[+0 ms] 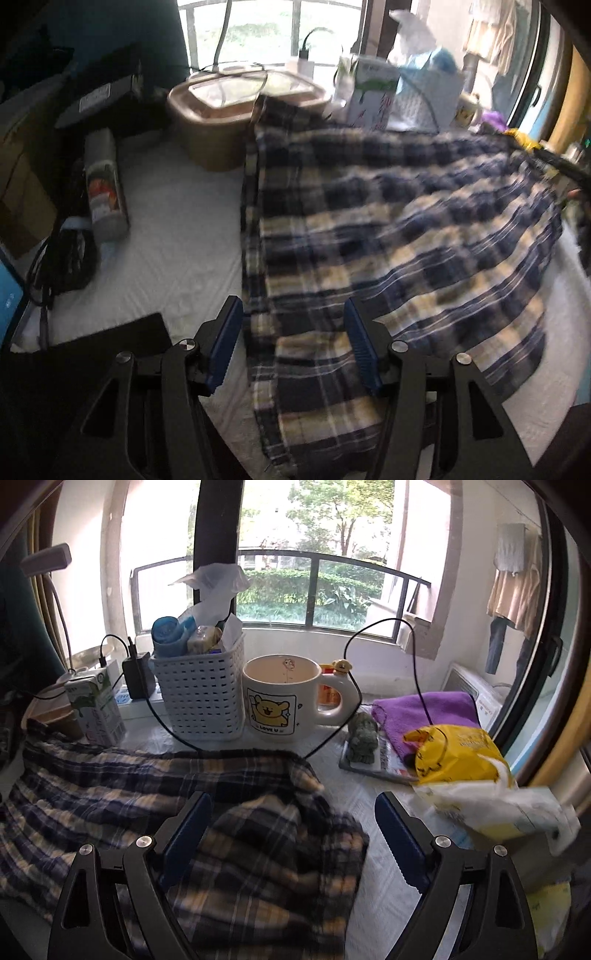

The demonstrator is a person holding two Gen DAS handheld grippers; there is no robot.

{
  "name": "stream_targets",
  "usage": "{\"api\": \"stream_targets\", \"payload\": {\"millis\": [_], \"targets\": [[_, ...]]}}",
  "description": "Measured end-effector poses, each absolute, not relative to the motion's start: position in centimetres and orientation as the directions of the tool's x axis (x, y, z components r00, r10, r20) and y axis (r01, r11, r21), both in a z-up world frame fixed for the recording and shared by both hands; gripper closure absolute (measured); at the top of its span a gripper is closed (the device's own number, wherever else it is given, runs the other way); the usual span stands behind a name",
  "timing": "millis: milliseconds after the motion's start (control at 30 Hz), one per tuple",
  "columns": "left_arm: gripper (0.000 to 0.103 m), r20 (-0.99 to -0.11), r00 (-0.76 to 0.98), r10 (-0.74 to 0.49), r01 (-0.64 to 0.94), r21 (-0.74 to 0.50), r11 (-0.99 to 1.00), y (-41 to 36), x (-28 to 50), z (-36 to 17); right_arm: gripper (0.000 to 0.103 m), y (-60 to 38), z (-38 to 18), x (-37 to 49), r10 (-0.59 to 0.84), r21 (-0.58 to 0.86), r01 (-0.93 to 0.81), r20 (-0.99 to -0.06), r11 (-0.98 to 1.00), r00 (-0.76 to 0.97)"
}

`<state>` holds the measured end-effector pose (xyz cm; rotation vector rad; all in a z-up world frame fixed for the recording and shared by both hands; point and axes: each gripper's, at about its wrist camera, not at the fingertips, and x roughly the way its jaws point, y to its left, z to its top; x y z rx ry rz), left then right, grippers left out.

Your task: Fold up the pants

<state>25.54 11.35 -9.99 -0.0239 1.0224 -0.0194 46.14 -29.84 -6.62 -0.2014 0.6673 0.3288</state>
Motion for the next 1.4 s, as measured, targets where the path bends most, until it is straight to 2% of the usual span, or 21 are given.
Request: {"api": "stream_targets", "payload": {"millis": [233, 400, 500, 600, 733, 800, 933, 1067, 1400], "targets": [[0.044, -0.832, 0.554, 0.032, -0.008, 0.033, 0.999, 11.2, 25.3, -10.3, 0.012, -30.3, -8.4, 42.9, 0.242, -0.064, -0.384, -0.68, 0.921, 0.693], [0.044, -0.808, 0.566, 0.164, -0.114, 0.12, 0.986, 12.3, 25.1, -9.3, 0.012, -30.2, -10.8, 41.8, 0.232, -0.059, -0.397, -0.728, 0.916, 0.645], [0.044, -0.764, 0.64, 0.083, -0.086, 0.036, 0.996, 11.7, 23.6, -6.2, 0.012, -30.6, -11.2, 41.3, 0.232, -0.05, -0.391, -0.734, 0.919, 0.638], [0.044, -0.73, 0.682, -0.033, 0.024, -0.023, 0.999, 8.9, 21.9, -3.7, 0.012, -31.2, -11.1, 41.0, 0.236, -0.038, -0.382, -0.729, 0.923, 0.642], [0.044, -0.725, 0.652, -0.221, 0.204, -0.113, 0.973, 3.9, 20.1, -3.0, 0.012, -31.5, -10.8, 40.7, 0.242, -0.03, -0.377, -0.72, 0.926, 0.651], [0.044, -0.733, 0.625, -0.269, 0.269, -0.121, 0.956, 1.4, 19.8, -3.5, 0.012, -31.5, -10.6, 40.5, 0.247, -0.026, -0.378, -0.715, 0.925, 0.653], [0.044, -0.78, 0.566, -0.267, 0.279, -0.123, 0.952, -0.7, 21.0, -5.9, 0.012, -31.8, -10.4, 39.8, 0.261, -0.014, -0.383, -0.709, 0.923, 0.655], [0.044, -0.823, 0.531, -0.202, 0.226, -0.092, 0.97, -0.1, 22.6, -8.8, 0.012, -32.5, -10.4, 39.4, 0.266, -0.003, -0.378, -0.706, 0.926, 0.656], [0.044, -0.828, 0.531, -0.18, 0.2, -0.084, 0.976, 1.5, 23.2, -9.6, 0.012, -33.7, -11.5, 39.3, 0.251, 0.014, -0.348, -0.721, 0.937, 0.646]]}}
